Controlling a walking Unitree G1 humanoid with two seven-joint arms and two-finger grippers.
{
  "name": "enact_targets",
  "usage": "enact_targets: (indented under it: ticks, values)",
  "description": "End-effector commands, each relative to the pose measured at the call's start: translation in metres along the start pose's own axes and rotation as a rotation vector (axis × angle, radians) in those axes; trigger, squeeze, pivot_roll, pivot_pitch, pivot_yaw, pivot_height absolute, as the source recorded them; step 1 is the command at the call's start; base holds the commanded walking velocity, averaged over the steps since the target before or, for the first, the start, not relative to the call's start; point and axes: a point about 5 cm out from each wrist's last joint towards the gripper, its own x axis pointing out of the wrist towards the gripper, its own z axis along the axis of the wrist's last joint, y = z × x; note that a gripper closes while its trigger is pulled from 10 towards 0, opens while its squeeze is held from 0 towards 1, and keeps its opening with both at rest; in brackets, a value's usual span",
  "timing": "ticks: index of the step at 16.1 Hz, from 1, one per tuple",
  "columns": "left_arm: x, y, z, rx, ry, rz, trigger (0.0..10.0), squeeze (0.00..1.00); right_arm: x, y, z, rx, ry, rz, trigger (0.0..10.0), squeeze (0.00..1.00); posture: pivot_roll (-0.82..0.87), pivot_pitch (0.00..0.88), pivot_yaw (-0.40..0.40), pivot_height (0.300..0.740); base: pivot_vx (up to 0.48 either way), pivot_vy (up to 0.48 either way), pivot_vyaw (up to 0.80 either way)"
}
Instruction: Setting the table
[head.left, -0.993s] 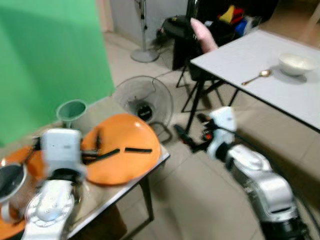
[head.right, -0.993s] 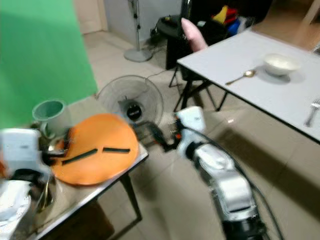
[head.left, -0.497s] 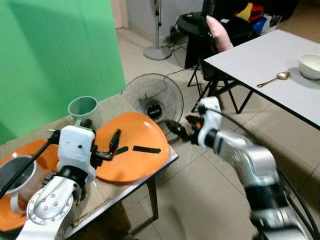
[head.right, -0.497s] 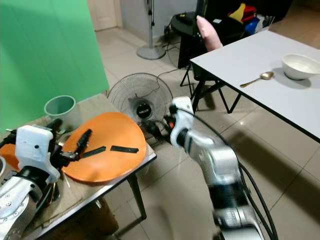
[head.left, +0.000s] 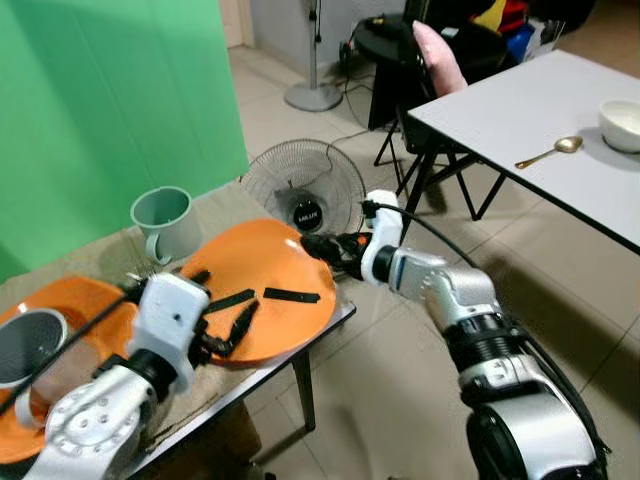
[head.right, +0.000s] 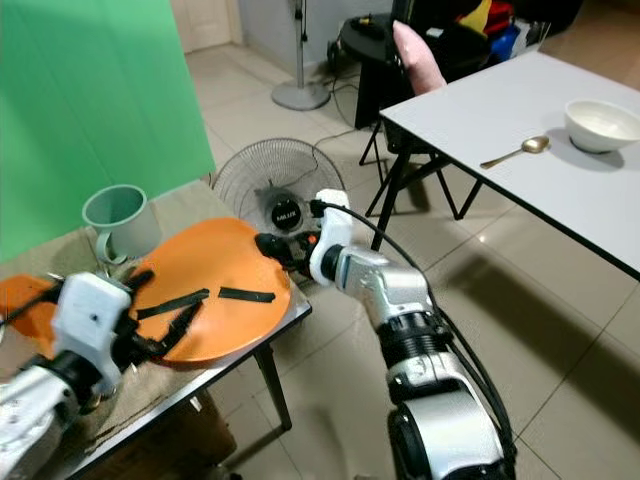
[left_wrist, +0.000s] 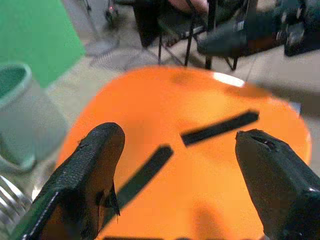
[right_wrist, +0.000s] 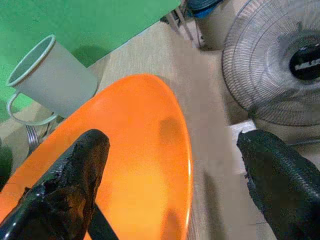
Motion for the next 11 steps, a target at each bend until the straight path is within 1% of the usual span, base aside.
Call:
enact_targets:
  ticks: [1,3,6,8,10,11]
  values:
    - [0.006,0.002,-0.008,0.012,0.033,0.001,10.0,0.0,0.003,0.002,0.005,0.007,-0.018,0.023,10.0,0.0,-0.01,0.051,0.003,0.74,0.0,0.0,0.0]
    - [0.017,0.002,-0.022,0.023,0.08,-0.019,10.0,0.0,0.007,0.003,0.004,0.014,-0.009,0.043,10.0,0.0,-0.02,0.059,-0.001,0.74,0.0,0.0,0.0]
    - [0.022,0.001,-0.03,0.034,0.101,-0.037,10.0,0.0,0.008,0.003,0.004,0.035,-0.008,0.055,10.0,0.0,-0.03,0.06,0.002,0.74,0.0,0.0,0.0]
    - [0.028,0.0,-0.039,0.044,0.121,-0.048,10.0,0.0,0.009,0.004,0.003,0.086,-0.003,0.094,10.0,0.0,-0.03,0.062,0.001,0.74,0.0,0.0,0.0]
    - [0.03,-0.002,-0.044,0.044,0.129,-0.057,10.0,0.0,0.009,0.004,0.002,0.11,0.004,0.115,10.0,0.0,-0.03,0.065,0.0,0.74,0.0,0.0,0.0]
    - [0.034,-0.004,-0.052,0.045,0.141,-0.071,10.0,0.0,0.008,0.003,-0.001,0.142,0.016,0.136,10.0,0.0,-0.04,0.068,-0.001,0.74,0.0,0.0,0.0]
